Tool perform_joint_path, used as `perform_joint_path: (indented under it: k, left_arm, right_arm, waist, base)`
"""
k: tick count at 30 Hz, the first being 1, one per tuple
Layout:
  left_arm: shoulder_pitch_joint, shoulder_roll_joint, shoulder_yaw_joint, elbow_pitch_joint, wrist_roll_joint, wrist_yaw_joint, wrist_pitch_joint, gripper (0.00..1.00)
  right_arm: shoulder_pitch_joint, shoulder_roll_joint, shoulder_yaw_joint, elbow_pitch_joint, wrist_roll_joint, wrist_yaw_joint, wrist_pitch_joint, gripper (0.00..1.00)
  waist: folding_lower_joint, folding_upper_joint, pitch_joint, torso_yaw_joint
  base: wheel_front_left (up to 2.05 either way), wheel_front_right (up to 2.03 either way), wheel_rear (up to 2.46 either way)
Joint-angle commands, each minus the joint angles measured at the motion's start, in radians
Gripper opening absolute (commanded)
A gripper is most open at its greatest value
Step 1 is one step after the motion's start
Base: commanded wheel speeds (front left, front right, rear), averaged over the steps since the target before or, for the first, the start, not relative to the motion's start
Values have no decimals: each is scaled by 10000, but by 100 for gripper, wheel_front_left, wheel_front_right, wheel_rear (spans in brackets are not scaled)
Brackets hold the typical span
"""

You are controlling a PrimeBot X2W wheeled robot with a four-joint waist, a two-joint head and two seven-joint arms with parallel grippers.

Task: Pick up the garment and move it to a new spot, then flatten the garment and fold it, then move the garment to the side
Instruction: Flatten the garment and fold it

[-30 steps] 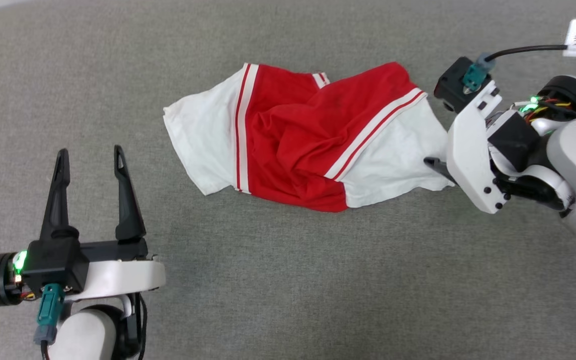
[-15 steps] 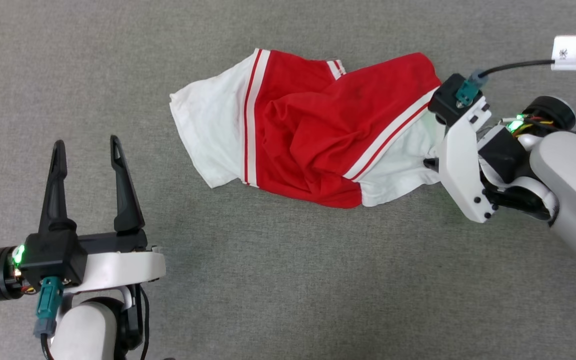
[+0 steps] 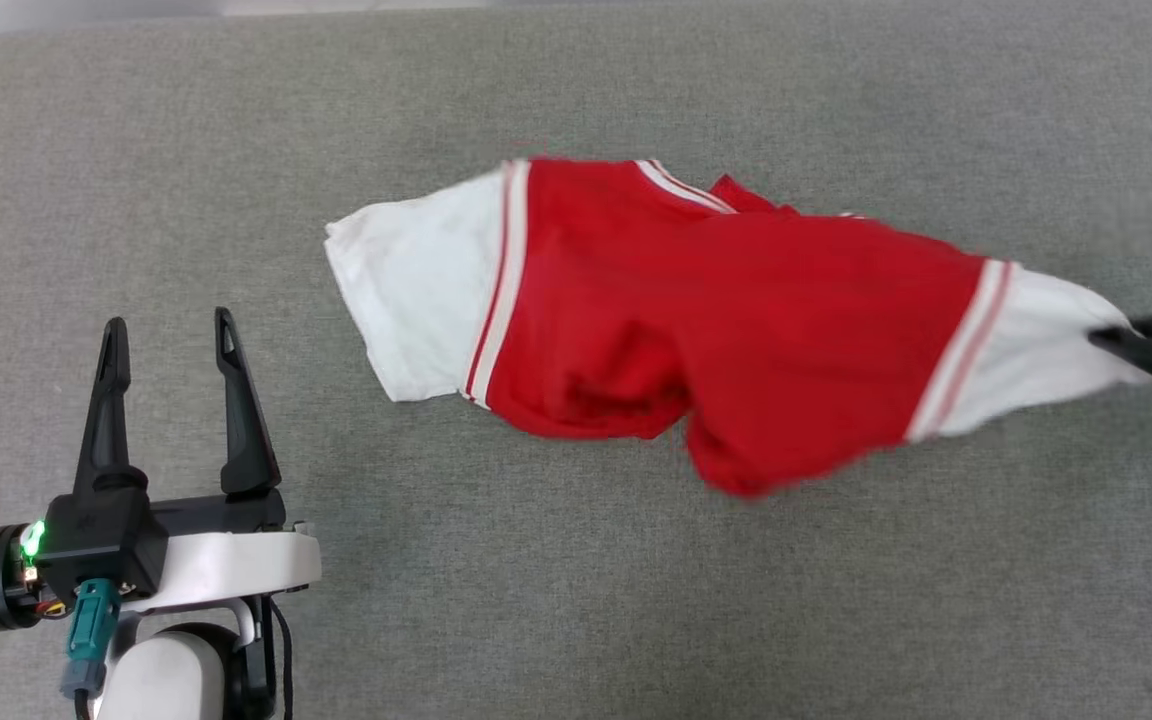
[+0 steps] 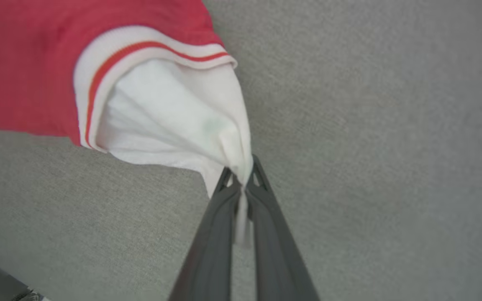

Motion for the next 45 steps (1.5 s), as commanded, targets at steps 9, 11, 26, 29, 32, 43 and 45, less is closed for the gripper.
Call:
perform_joint_path:
  k: [9,11,26,29,32,43,45]
  left_arm:
    - [-226,-265,22,234,295,-361,-24,100]
    - [-252,-305,48,300,332,-397,-25,100]
    - [-36,29,465,632,585,-713,-25,100]
    - [-361,289,555,672,583,-881,-24,100]
    - [-871,571,563,776,553,-1123,-24,100]
    - [-3935,1765,-38,2051,592,-2456,1126,100]
    - [-4639,1998,-270,2267,471,-2744,1780,100]
  right_arm:
    - [1789,514,-804,2484,191,-10,402,0]
    - [1950,917,-1014,2880,196,-11,120,0]
    - [2732,613,-2992,1018,-1394,-7,-3754,100]
    - [3027,845,-3983,463,-2003,-8,-4908,100]
    - [3485,1407,-5073,74,-2807,-8,-5905,100]
    - [5391,4739,-8671,-1524,-6301,-7,-7874,100]
    - [5776,5271,-8941,-1888,-6725,-7,-7873,100]
  waist:
    - [0,-1,328,97]
    - [0,-1,285,106]
    - [0,-1,-1142,-370]
    - [0,-1,-1230,-508]
    - [0,-1,-1241,-623]
    - [0,-1,-986,-881]
    - [0,-1,-877,-947]
  base:
    - [0,0,0]
    - [0,0,0]
    - [0,0,0]
    - [0,0,0]
    - [0,0,0]
    - [0,0,0]
    - [0,0,0]
